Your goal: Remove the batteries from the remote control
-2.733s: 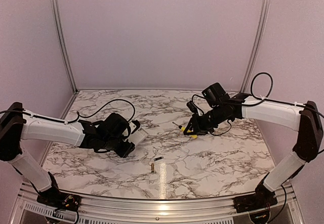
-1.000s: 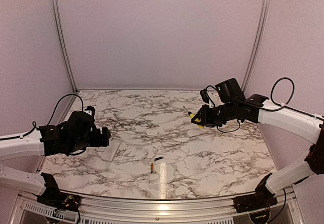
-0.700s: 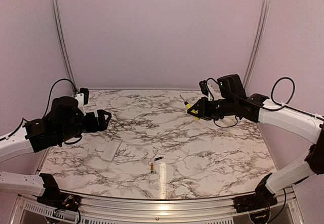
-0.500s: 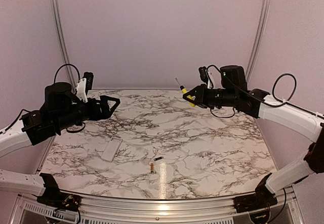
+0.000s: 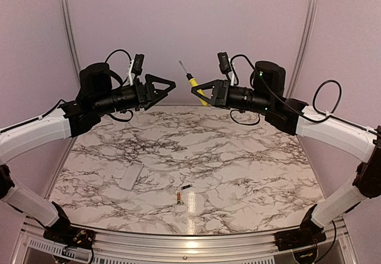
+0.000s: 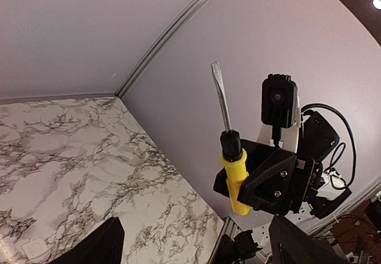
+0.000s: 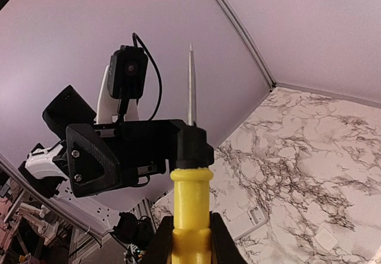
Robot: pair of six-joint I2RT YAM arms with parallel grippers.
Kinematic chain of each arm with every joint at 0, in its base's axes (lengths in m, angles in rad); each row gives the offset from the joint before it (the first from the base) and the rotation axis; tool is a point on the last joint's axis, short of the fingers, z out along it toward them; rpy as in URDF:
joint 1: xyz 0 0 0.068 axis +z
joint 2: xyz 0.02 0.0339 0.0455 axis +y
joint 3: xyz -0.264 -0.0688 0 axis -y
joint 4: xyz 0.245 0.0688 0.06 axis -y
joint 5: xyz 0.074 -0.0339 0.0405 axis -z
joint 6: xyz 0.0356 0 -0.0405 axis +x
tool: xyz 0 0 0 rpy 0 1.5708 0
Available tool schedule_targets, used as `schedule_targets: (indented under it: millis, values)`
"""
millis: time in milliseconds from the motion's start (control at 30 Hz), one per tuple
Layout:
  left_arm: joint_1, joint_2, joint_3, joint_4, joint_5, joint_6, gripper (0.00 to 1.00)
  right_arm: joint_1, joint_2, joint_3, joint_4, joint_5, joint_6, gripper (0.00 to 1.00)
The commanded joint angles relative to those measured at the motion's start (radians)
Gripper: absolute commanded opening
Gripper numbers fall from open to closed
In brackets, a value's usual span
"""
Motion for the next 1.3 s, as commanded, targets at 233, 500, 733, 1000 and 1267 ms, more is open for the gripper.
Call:
schedule_targets:
  millis: [233,500,733,1000,1267]
  values:
    - [0.008,0.159,0.176,0.195,0.144,-0.164,0.73,0.043,0.03,0.071,0.127,-0.088,-0.014,0.0]
    - [0.008,0.184,0.197,0.24,0.127,-0.192,0.44,0.055,0.059,0.093,0.116,-0.13,-0.009,0.0]
    - [0.008,0.191,0.197,0.237,0.11,-0.198,0.15,0.056,0.074,0.099,0.117,-0.152,-0.005,0.0]
    - [0.008,0.195,0.196,0.231,0.129,-0.196,0.0,0.056,0.09,0.14,0.06,-0.083,-0.031,0.19]
    - [0.016,0.171,0.173,0.179,0.133,-0.166,0.0,0.053,0.099,0.189,-0.076,0.003,-0.068,0.77]
